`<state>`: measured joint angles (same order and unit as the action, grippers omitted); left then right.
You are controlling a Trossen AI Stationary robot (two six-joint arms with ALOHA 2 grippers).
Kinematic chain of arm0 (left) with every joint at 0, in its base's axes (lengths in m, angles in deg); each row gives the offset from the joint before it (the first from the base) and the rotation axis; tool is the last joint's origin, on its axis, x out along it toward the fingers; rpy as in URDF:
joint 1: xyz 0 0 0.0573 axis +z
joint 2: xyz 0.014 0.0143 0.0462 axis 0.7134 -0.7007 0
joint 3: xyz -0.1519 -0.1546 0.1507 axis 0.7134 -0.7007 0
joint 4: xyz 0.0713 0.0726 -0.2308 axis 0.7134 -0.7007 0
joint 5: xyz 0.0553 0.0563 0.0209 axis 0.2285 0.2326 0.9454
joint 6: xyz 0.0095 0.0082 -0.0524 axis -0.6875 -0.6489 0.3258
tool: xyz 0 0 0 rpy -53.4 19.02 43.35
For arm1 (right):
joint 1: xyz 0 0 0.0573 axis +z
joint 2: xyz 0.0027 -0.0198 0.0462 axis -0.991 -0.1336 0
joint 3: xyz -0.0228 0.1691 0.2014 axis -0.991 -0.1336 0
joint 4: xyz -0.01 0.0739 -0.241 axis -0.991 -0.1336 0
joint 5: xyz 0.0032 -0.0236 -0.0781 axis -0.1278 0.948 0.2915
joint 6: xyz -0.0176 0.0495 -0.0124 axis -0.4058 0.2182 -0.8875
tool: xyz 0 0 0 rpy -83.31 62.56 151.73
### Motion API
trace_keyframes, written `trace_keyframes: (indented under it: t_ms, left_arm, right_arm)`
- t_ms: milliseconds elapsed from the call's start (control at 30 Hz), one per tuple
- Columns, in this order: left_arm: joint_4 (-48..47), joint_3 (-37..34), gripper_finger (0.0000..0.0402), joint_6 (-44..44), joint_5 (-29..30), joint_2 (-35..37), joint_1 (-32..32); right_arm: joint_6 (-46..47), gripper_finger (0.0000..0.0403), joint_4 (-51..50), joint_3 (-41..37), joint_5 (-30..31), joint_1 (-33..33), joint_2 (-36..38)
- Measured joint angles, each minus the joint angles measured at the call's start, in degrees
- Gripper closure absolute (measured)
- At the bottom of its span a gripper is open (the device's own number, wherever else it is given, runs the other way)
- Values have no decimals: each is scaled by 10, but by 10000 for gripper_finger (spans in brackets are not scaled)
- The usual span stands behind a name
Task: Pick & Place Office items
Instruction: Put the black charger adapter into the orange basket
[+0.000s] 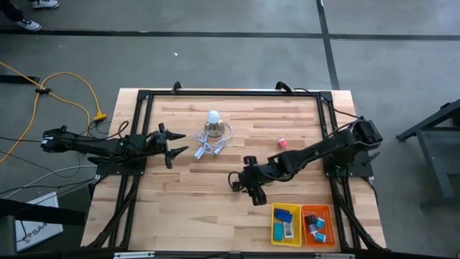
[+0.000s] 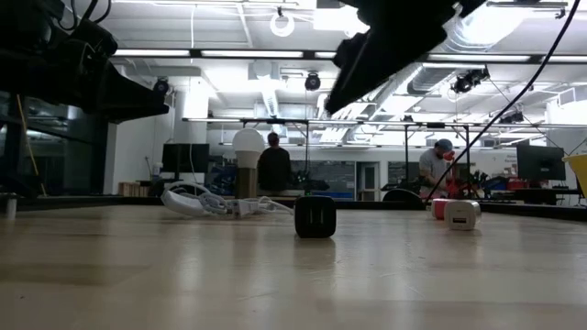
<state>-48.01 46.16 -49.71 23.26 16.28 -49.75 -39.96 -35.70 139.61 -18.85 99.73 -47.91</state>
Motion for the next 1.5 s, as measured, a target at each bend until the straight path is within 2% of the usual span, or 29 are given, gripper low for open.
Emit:
trace_keyframes:
  t_ms: [367,600,700,767,967,1100,1233,1500]
  left_arm:
    - [0,0,171,0,0,0,0]
    - [0,0,171,0,0,0,0]
    - [0,0,171,0,0,0,0]
    - [0,0,171,0,0,0,0]
    - [0,0,171,0,0,0,0]
    - [0,0,171,0,0,0,0]
    - [0,0,171,0,0,0,0]
    - [6,0,171,0,0,0,0]
  right_arm:
    - [-282,199,27,0,-11,-8,-12]
    - [-355,199,18,0,-154,-78,-12]
    - [-382,199,-14,7,-191,-109,-12]
    - [-413,199,-51,23,-191,-121,-12]
    - [-529,199,-80,61,-176,-121,-12]
    - [-558,199,-82,80,-176,-117,-23]
    - [-558,199,-115,125,-191,-118,-63]
    - [-589,199,-264,290,-225,-105,-189]
